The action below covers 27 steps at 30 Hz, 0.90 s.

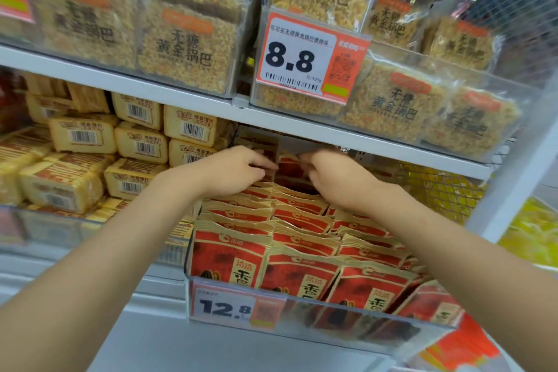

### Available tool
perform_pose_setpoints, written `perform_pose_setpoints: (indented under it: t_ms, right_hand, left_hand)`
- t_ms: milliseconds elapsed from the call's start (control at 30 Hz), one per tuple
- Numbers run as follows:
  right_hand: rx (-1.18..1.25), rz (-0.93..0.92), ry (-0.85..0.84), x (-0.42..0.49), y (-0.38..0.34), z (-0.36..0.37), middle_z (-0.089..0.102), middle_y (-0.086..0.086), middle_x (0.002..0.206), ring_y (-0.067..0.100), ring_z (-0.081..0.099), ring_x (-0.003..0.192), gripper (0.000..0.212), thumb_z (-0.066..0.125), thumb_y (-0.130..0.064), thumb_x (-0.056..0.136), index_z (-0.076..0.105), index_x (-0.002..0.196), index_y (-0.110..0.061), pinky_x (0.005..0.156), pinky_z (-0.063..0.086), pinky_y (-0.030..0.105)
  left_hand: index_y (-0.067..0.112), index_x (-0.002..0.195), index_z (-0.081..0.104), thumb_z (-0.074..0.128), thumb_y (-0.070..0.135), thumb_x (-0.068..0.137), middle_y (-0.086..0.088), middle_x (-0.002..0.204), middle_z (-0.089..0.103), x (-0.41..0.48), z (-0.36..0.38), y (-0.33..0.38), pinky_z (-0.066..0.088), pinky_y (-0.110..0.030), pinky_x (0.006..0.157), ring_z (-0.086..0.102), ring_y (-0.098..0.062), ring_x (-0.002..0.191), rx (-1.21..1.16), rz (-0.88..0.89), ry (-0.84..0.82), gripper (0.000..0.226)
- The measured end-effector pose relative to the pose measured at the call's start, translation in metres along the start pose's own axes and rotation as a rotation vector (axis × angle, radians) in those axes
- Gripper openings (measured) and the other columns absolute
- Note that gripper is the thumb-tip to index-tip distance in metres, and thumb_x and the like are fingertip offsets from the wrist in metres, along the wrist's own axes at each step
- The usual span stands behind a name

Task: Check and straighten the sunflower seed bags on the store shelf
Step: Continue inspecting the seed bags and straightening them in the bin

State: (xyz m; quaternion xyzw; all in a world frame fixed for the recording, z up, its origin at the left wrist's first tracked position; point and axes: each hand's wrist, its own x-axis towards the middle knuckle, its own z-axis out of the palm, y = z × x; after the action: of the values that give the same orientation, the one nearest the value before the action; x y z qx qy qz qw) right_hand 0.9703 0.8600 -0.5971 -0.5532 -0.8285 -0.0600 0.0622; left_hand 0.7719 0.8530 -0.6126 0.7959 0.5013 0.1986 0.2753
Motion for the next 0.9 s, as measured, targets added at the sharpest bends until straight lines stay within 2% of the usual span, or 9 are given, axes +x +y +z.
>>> perform_pose_setpoints:
  t_ms: [67,167,267,333,467,567,700,800,900]
  right_hand:
    - [0.040,-0.066,0.111,-0.025,-0.006,-0.005,0.073,0.002,0.099,0.023,0.067,0.088,0.027,0.043,-0.014,0.101,0.067,0.113,-0.019,0.078,0.055,0.036]
    - [0.098,-0.201,0.315,-0.050,-0.015,-0.024,0.074,-0.005,0.106,0.018,0.069,0.095,0.029,0.048,-0.021,0.101,0.068,0.120,-0.030,0.081,0.056,0.039]
    - [0.170,-0.288,0.484,-0.059,-0.027,-0.057,0.075,-0.002,0.106,0.021,0.070,0.096,0.023,0.057,-0.017,0.095,0.072,0.113,-0.021,0.081,0.057,0.044]
    - [0.225,-0.285,0.565,-0.057,-0.033,-0.077,0.074,-0.001,0.105,0.018,0.069,0.097,0.020,0.063,-0.015,0.092,0.073,0.109,-0.015,0.083,0.056,0.042]
    - [0.452,-0.169,0.594,-0.051,-0.039,-0.104,0.071,-0.006,0.097,0.009,0.064,0.091,0.014,0.069,-0.016,0.088,0.072,0.102,-0.015,0.085,0.053,0.033]
    - [0.694,0.006,0.611,-0.053,-0.039,-0.104,0.067,-0.009,0.105,0.006,0.063,0.096,0.021,0.071,-0.024,0.088,0.064,0.108,-0.022,0.083,0.054,0.028]
    - [1.025,0.218,0.577,-0.063,-0.046,-0.082,0.067,-0.007,0.103,0.003,0.067,0.084,0.033,0.070,-0.039,0.087,0.056,0.111,-0.021,0.062,0.051,0.015]
    - [1.243,0.286,0.498,-0.073,-0.054,-0.061,0.074,-0.004,0.091,0.004,0.071,0.073,0.028,0.066,-0.039,0.090,0.062,0.106,-0.017,0.057,0.053,0.017]
    - [1.190,0.210,0.516,-0.082,-0.062,-0.043,0.075,-0.001,0.072,0.010,0.071,0.062,0.017,0.060,-0.031,0.095,0.070,0.090,-0.017,0.053,0.053,0.021]
  left_hand:
    - [0.027,0.127,0.064,0.046,0.013,0.102,0.010,0.132,0.056,-0.011,-0.006,0.001,0.033,-0.022,0.103,0.049,-0.009,0.126,-0.085,-0.007,0.119,0.033]
    - [0.028,0.121,0.064,0.059,0.009,0.095,0.012,0.124,0.061,-0.029,-0.012,0.011,0.045,-0.025,0.099,0.058,-0.006,0.113,-0.160,0.036,0.209,0.033]
    - [0.020,0.120,0.064,0.064,0.008,0.093,0.007,0.113,0.070,-0.046,-0.012,0.034,0.050,-0.011,0.085,0.065,0.002,0.100,-0.411,0.145,0.203,0.030]
    - [0.020,0.116,0.065,0.061,0.017,0.096,0.005,0.105,0.073,-0.052,-0.012,0.047,0.049,-0.010,0.077,0.067,0.001,0.093,-0.517,0.182,0.280,0.020]
    - [0.028,0.114,0.066,0.062,0.029,0.095,0.004,0.099,0.073,-0.052,-0.013,0.060,0.055,-0.029,0.087,0.069,-0.007,0.094,-0.469,0.215,0.498,0.019]
    - [0.022,0.114,0.068,0.061,0.029,0.096,0.001,0.101,0.073,-0.055,-0.012,0.071,0.059,-0.032,0.082,0.070,-0.008,0.092,-0.571,0.227,0.566,0.021]
    - [0.023,0.099,0.069,0.058,0.029,0.098,0.000,0.093,0.074,-0.060,0.000,0.076,0.057,-0.031,0.074,0.072,-0.013,0.082,-0.756,0.184,0.581,0.013]
    - [0.018,0.102,0.066,0.055,0.031,0.099,-0.006,0.096,0.075,-0.066,0.014,0.076,0.059,-0.034,0.075,0.072,-0.019,0.084,-0.872,0.149,0.580,0.017]
    - [0.014,0.106,0.067,0.051,0.037,0.100,-0.010,0.095,0.076,-0.073,0.020,0.076,0.059,-0.035,0.073,0.073,-0.023,0.081,-0.960,0.068,0.484,0.028]
